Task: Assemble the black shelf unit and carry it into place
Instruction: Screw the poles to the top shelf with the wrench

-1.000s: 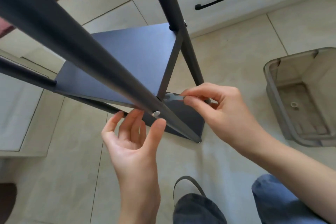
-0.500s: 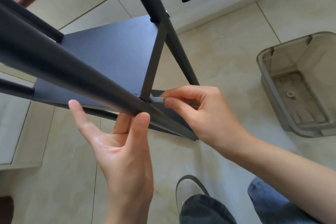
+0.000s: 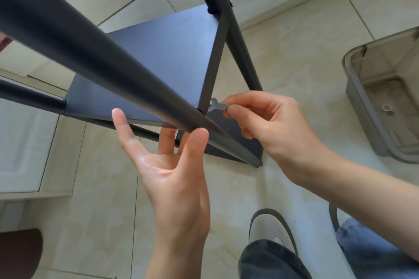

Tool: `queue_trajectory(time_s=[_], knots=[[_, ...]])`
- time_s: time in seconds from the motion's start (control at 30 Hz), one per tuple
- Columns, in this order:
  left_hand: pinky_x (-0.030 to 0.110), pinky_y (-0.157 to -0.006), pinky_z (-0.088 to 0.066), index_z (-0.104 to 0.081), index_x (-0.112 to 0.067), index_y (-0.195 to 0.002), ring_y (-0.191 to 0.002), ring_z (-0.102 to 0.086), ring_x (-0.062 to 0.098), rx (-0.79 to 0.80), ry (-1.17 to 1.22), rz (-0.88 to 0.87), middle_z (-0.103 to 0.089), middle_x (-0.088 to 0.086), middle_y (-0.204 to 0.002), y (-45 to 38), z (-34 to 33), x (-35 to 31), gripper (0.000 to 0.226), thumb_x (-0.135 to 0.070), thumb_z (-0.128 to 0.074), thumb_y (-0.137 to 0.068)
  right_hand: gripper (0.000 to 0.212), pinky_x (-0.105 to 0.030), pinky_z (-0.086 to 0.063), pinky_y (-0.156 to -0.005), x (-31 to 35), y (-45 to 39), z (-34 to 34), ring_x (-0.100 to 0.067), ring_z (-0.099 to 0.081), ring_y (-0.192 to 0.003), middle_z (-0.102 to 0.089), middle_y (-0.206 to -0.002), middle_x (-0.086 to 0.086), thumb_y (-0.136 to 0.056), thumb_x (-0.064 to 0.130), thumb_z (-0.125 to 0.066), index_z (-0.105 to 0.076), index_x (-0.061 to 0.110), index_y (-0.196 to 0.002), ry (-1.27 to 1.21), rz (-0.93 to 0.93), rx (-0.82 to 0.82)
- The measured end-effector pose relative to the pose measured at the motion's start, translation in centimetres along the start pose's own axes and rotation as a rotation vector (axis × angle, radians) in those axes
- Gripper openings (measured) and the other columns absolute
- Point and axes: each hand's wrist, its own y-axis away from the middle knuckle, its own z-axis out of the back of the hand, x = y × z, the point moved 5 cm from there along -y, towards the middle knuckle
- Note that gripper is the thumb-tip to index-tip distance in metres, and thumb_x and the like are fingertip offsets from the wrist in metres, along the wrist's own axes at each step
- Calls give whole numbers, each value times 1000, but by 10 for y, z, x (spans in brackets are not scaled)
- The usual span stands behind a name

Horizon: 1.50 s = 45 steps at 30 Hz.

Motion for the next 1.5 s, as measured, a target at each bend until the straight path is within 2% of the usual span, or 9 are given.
queue_trajectory(time_s=[0.3, 0.5, 0.63, 0.73, 0.8, 0.9, 1.17, 1.4, 1.5], knots=[[35, -94, -53, -17, -47, -155, -101, -69, 20, 14, -17, -7, -67, 8, -114, -2, 0, 0, 104, -7, -74, -77, 21, -9, -43, -59, 2, 4, -10, 1, -59, -62, -72, -73, 11, -92, 10, -64, -76, 25, -84, 2, 3, 52], [36, -96, -53, -21, -49, -153, -104, -68, 25, -2, -19, 4, -68, 8, -114, -1, 1, -1, 103, -8, -75, -76, 22, -9, -43, -59, 2, -1, -10, 2, -58, -58, -69, -68, 15, -92, 7, -64, -75, 24, -84, -42, -9, 0], [32, -93, -54, -24, -45, -153, -102, -70, 21, -10, -28, 3, -69, 5, -108, 1, 0, -2, 99, -8, -75, -76, 20, -13, -44, -61, 6, -3, -14, -1, -56, -60, -67, -68, 16, -93, 9, -64, -74, 25, -85, 18, 44, 15], [33, -94, -53, -26, -44, -153, -104, -69, 24, -11, -33, 8, -69, 7, -109, 2, 1, -3, 98, -9, -75, -76, 16, -22, -51, -72, 12, -2, -12, -14, -66, -78, -71, -85, 6, -93, 6, -64, -76, 17, -90, 79, 131, 13], [35, -95, -53, -26, -43, -152, -108, -68, 28, -10, -35, 11, -69, 10, -112, 1, 0, -3, 97, -10, -76, -76, 15, -27, -53, -76, 16, -3, -12, -19, -66, -83, -70, -89, 1, -92, 4, -64, -76, 14, -92, 100, 166, 8], [36, -96, -53, -28, -43, -152, -112, -66, 33, -4, -40, 18, -67, 13, -116, 0, 1, -3, 96, -10, -77, -75, 15, -35, -52, -77, 19, -6, -12, -21, -65, -84, -69, -90, -2, -91, 3, -64, -77, 11, -95, 128, 201, 14], [35, -95, -53, -27, -42, -153, -107, -69, 23, 19, -42, -1, -69, 6, -113, -2, 0, -3, 97, -8, -75, -75, 16, -39, -52, -77, 19, -7, -13, -20, -66, -85, -69, -89, -5, -91, 0, -65, -77, 9, -97, 119, 214, 57], [34, -99, -50, -24, -41, -154, -106, -67, 18, 47, -26, -16, -70, 1, -111, 0, -1, -3, 97, -7, -72, -77, 17, -37, -54, -78, 19, -6, -14, -16, -67, -85, -70, -90, -5, -90, 1, -66, -77, 11, -98, 134, 210, 79], [30, -97, -50, -19, -35, -155, -104, -67, 14, 63, -43, -33, -73, -3, -109, -1, -3, -4, 97, -3, -70, -79, 23, -26, -52, -72, 19, -5, -17, -17, -66, -82, -68, -89, -1, -89, 2, -68, -74, 24, -93, 190, 230, 103]])
